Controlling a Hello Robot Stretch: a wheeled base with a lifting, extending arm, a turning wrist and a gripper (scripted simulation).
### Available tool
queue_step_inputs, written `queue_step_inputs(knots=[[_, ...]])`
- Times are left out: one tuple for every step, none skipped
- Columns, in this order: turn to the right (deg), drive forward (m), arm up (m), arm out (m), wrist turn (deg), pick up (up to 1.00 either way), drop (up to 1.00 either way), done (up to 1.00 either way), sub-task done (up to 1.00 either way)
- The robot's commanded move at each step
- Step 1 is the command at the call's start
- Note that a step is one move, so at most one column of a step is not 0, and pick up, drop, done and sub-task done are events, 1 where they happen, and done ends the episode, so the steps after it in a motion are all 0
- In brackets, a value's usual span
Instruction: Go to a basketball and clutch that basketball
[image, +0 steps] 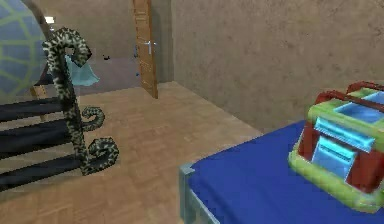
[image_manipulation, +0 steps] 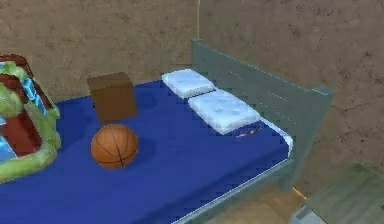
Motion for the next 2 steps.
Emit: queue_step_inputs(knots=[[-21.0, 0.0, 0.0, 0.0, 0.0, 0.0, 0.0, 0.0, 0.0], [0.0, 0.0, 0.5, 0.0, 0.0, 0.0, 0.0, 0.0, 0.0]])
